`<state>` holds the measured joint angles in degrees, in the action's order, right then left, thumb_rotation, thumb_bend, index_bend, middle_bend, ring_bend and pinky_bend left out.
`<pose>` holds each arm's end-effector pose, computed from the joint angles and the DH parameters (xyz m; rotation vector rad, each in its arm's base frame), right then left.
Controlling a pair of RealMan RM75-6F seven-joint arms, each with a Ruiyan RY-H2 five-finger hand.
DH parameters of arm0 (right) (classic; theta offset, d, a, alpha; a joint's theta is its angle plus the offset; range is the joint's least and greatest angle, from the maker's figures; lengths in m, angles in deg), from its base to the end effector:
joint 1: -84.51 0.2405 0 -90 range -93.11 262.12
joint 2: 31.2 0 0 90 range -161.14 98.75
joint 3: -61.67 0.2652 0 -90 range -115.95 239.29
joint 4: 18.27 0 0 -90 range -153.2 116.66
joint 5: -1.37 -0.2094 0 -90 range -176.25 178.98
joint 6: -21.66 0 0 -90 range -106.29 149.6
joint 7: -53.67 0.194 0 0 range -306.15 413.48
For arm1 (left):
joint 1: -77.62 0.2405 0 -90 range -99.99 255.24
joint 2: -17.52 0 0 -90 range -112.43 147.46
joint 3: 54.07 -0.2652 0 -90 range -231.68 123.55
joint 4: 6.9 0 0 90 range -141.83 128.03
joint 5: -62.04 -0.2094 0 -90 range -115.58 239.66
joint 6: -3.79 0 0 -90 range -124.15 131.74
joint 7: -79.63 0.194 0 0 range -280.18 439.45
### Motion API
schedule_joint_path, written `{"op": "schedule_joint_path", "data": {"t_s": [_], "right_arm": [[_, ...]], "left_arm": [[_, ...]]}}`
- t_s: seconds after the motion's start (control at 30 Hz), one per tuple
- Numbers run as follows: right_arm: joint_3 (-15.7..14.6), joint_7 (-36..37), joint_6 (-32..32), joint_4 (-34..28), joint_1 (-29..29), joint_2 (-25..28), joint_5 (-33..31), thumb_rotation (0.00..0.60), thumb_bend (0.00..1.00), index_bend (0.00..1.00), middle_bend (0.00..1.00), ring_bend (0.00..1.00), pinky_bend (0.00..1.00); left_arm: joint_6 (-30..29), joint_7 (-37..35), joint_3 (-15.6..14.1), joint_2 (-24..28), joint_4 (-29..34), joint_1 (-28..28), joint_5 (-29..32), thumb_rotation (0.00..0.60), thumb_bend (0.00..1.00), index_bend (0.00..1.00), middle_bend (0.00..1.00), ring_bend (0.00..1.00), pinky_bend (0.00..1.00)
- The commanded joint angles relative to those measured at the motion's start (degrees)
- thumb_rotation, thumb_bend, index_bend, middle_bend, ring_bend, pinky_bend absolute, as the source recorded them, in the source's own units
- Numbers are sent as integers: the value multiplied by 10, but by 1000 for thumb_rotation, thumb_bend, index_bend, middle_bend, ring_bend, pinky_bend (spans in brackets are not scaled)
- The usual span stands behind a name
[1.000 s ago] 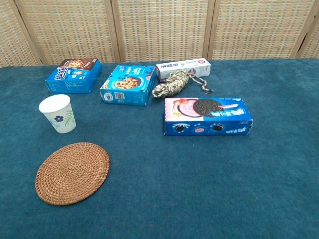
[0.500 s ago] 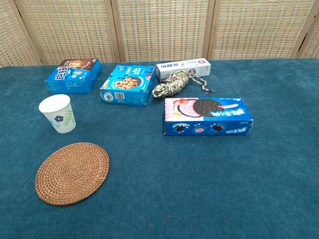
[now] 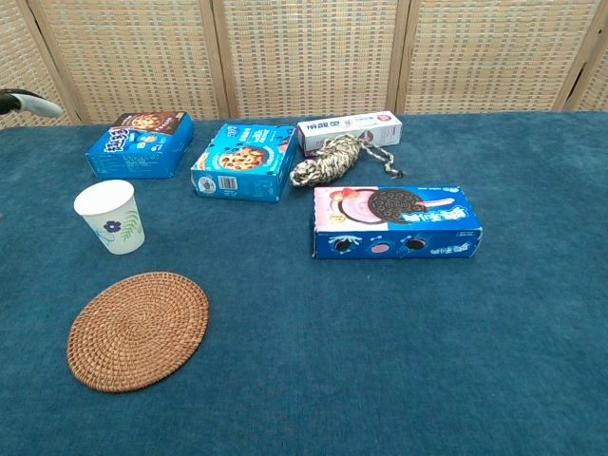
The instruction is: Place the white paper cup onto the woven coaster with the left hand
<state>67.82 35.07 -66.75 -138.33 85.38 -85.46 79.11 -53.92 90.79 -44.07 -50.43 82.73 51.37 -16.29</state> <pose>-0.2617 -0.2145 0.2032 1.2307 -0.9391 0.8230 -0.2501 0.3602 0.0936 -1.7557 -0.8242 -0.7821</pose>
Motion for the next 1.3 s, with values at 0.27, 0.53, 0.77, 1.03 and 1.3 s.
{"op": "schedule_joint_path", "data": {"t_s": [0.27,0.53,0.77,1.03,1.3], "right_arm": [[1,-14,5,7,7,-9,-9,600,0,51,0,0,0],[1,-19,2,9,7,-12,-12,600,0,50,0,0,0],[2,-16,1,11,6,-12,-17,600,0,50,0,0,0],[1,-20,2,12,8,-14,-18,600,0,50,0,0,0],[1,-19,-1,10,7,-14,-16,600,0,50,0,0,0]], "left_arm": [[93,3,2,-94,-120,-81,27,600,0,0,0,16,117],[100,-15,10,-145,-182,-104,41,600,0,5,83,153,269],[111,-29,20,-177,-221,-121,62,600,0,169,345,376,392],[111,-53,20,-193,-243,-129,65,600,0,363,545,538,468],[63,-107,25,-149,-192,-109,42,600,0,366,537,528,468]]}}
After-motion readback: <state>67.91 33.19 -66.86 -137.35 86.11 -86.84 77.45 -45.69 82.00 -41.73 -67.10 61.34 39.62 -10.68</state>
